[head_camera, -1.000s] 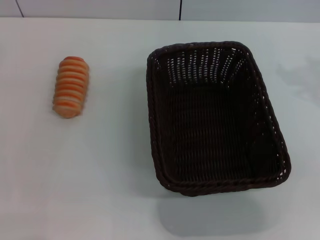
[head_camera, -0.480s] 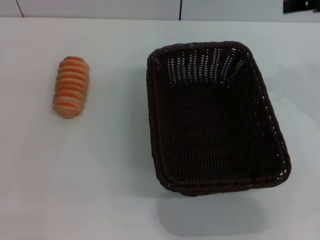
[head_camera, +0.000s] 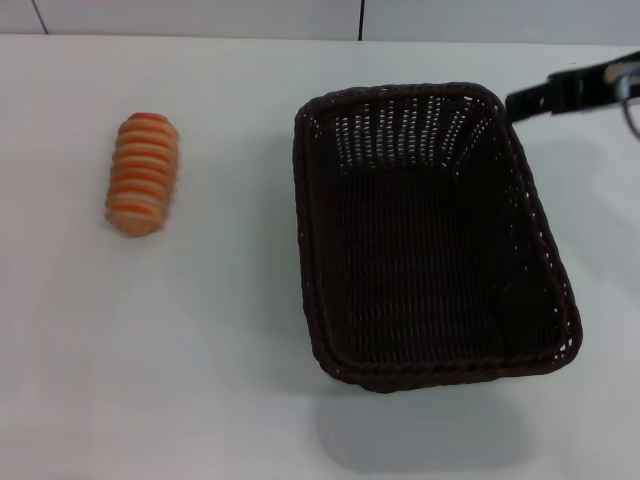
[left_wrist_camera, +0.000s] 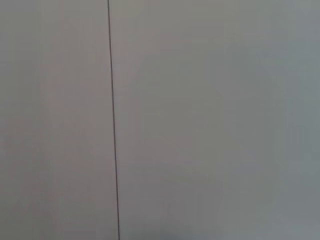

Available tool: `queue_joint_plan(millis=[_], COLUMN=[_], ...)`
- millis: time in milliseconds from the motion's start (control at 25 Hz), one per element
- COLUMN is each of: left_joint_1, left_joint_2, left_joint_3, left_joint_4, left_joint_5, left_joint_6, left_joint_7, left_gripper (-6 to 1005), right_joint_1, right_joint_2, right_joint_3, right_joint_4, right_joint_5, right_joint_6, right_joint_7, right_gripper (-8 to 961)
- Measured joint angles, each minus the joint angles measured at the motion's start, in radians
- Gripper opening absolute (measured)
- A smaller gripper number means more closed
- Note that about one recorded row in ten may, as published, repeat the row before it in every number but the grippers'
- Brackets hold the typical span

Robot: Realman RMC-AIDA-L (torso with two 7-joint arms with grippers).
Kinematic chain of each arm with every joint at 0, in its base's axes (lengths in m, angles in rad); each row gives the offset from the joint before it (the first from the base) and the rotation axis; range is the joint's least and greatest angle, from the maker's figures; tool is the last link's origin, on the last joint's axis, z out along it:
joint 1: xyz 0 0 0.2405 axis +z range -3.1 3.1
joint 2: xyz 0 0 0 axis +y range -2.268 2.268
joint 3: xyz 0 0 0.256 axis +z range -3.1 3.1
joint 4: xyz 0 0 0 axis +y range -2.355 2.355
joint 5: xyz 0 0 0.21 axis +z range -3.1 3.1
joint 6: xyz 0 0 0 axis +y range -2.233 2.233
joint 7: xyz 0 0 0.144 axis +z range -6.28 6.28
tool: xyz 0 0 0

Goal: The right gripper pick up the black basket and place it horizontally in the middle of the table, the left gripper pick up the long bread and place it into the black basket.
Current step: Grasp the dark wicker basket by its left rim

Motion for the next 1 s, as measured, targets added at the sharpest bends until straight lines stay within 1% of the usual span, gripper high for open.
queue_joint_plan(millis=[120, 200, 480, 640, 720, 1000], left_joint_1=[0.0, 0.0, -0.009, -0.011, -0.016, -0.025], left_joint_2=[0.0, 0.0, -0.001, -0.001, -0.002, -0.003], left_joint_3=[-0.005, -0.005, -0.005, -0.002, -0.001, 0.003], left_joint_4=[0.008, 0.008, 0.011, 0.011, 0.012, 0.017], left_joint_5=[0.0, 0.0, 0.0, 0.0, 0.0, 0.0], left_joint_6=[-0.001, -0.001, -0.003, -0.003, -0.003, -0.005], left_joint_7=[0.008, 0.008, 0.014, 0.014, 0.014, 0.014], left_gripper=[815, 815, 815, 815, 815, 815], right_joint_1=[0.013, 0.013, -0.002, -0.023, -0.049, -0.084], right_joint_2=[0.0, 0.001, 0.0, -0.001, -0.001, 0.001], right_joint_3=[-0.074, -0.087, -0.089, -0.088, -0.083, -0.091], right_joint_4=[-0.037, -0.05, -0.051, -0.046, -0.046, -0.046], right_joint_5=[-0.04, -0.046, -0.054, -0.055, -0.055, -0.049], right_joint_6=[0.005, 0.014, 0.038, 0.042, 0.032, -0.007], right_joint_7=[0.05, 0.058, 0.058, 0.048, 0.033, 0.018], right_gripper=[815, 815, 815, 815, 814, 814])
